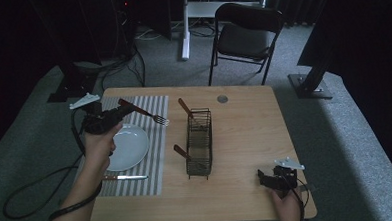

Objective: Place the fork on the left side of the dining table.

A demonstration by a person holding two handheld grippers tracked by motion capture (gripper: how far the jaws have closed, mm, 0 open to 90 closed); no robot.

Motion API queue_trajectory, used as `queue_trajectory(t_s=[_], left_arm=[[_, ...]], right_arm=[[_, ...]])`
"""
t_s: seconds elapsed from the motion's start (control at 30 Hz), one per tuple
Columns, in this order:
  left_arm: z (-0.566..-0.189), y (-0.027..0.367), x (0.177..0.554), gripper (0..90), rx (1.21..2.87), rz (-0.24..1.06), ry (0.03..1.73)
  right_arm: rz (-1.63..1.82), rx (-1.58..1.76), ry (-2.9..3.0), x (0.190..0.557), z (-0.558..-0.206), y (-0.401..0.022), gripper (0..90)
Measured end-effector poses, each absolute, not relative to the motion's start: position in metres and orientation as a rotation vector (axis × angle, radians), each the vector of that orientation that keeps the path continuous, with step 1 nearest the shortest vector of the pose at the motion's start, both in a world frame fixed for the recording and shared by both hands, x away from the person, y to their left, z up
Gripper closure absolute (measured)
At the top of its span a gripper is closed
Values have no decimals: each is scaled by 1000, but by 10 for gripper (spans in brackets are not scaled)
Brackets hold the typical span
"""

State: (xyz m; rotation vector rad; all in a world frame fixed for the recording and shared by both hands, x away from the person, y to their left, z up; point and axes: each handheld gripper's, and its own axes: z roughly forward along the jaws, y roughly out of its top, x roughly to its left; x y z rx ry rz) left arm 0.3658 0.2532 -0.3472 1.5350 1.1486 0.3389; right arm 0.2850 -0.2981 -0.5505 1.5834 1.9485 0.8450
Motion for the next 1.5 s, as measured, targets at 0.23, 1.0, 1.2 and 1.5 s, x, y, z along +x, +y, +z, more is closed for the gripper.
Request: queue_trajectory(t_s=[0.23, 1.0, 1.2, 1.5], left_arm=[[-359, 262, 375, 807, 1513, 361, 1203], [-399, 285, 406, 807, 1367, 407, 1383], [-405, 292, 416, 807, 1341, 409, 1414], [-420, 306, 431, 806, 1276, 383, 1491]], right_arm=[[844, 1585, 1949, 285, -550, -298, 135], [845, 1584, 1950, 285, -551, -298, 134], [845, 1583, 1950, 285, -551, -298, 135], [844, 1584, 1950, 285, -551, -298, 135]])
